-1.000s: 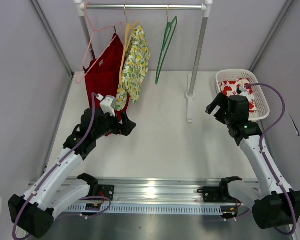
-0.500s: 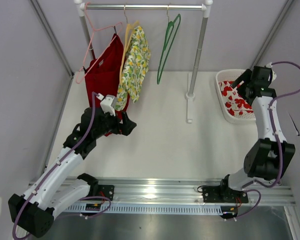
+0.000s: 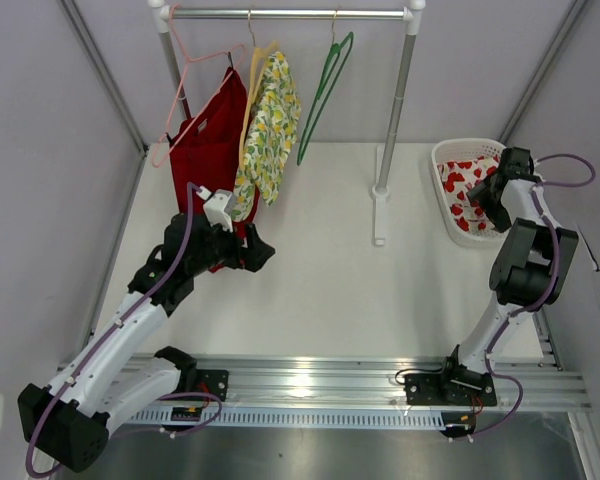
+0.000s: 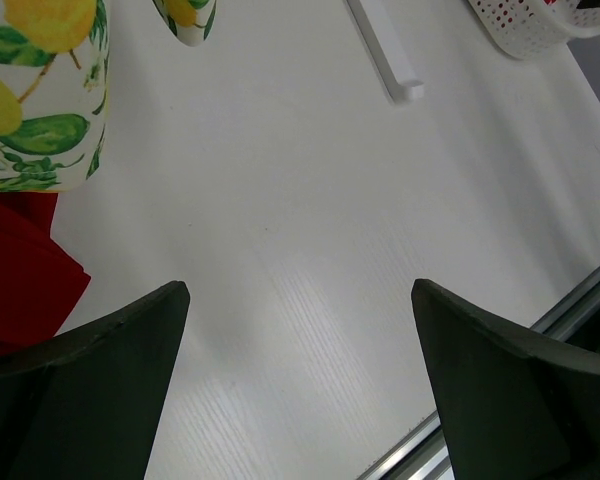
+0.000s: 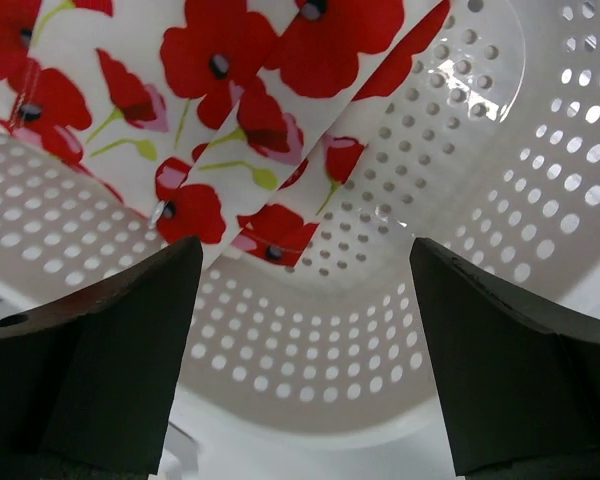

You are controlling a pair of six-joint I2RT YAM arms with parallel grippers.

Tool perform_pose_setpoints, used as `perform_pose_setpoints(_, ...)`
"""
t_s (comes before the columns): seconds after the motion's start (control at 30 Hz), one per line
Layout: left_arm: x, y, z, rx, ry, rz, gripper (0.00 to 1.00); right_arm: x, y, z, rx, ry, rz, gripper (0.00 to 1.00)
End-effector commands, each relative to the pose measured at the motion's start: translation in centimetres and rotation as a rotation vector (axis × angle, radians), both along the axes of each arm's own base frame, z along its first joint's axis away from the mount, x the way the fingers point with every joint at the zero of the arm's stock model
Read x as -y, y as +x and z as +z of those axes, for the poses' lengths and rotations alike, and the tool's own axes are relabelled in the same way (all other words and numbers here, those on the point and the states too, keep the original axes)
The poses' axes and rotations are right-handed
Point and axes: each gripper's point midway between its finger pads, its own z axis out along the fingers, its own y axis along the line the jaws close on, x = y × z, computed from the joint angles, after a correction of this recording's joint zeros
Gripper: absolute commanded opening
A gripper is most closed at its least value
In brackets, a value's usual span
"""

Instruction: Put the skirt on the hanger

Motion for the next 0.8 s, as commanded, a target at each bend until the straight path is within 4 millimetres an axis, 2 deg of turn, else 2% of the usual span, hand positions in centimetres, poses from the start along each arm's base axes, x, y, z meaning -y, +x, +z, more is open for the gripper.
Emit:
perform_pose_setpoints(0.0,0.4,0.3,2.0,0.029,-0.036,-0.013,0.99,1.7,1.1,-1.1,0.018,-0.03,-0.064,0.92)
perform_pose_setpoints(0.23,0.4,0.3,1.7,0.018,-0.03,-0.011,0.99,2.1,3.2,-4.2,0.001,0.01,-0.087,0.93)
perform_pose_setpoints(0.3,0.3,0.3,1.6,0.018,-0.028,-0.009,0.99,2.5,3.8,-4.4,0.005,0.004,-0.094,0.91)
perform_pose_setpoints(0.4,0.3,0.3,1.4,0.014,-0.026,-0.008,0.99,2.7,4.7,-4.0,0.033,-0.012,-0.096,0.82)
perform_pose_setpoints(0.5,0.3,0.3,1.5,0.014,-0.026,-0.008,0.99,2.5,5.4,-3.8,0.039,-0.022,-0.082,0.62)
perform_pose_setpoints(0.53,0.3,0.3,1.4,0.012,-0.025,-0.008,0.99,2.4,5.6,-3.9,0.036,-0.028,-0.074,0.48)
perform_pose_setpoints(0.6,0.2,0.3,1.3,0.009,-0.021,-0.003,0.99,2.3,5.9,-3.7,0.042,-0.037,-0.067,0.33)
perform_pose_setpoints(0.63,0.2,0.3,1.2,0.008,-0.021,-0.003,1.0,2.3,6.0,-3.3,0.049,-0.05,-0.062,0.17)
perform_pose_setpoints(0.73,0.3,0.3,1.3,0.011,-0.021,-0.003,0.99,2.0,6.3,-2.5,0.066,-0.057,-0.044,0.0)
perform_pose_setpoints(0.77,0.2,0.3,1.3,0.01,-0.02,-0.004,0.99,1.8,6.4,-1.6,0.085,-0.058,-0.038,0.0)
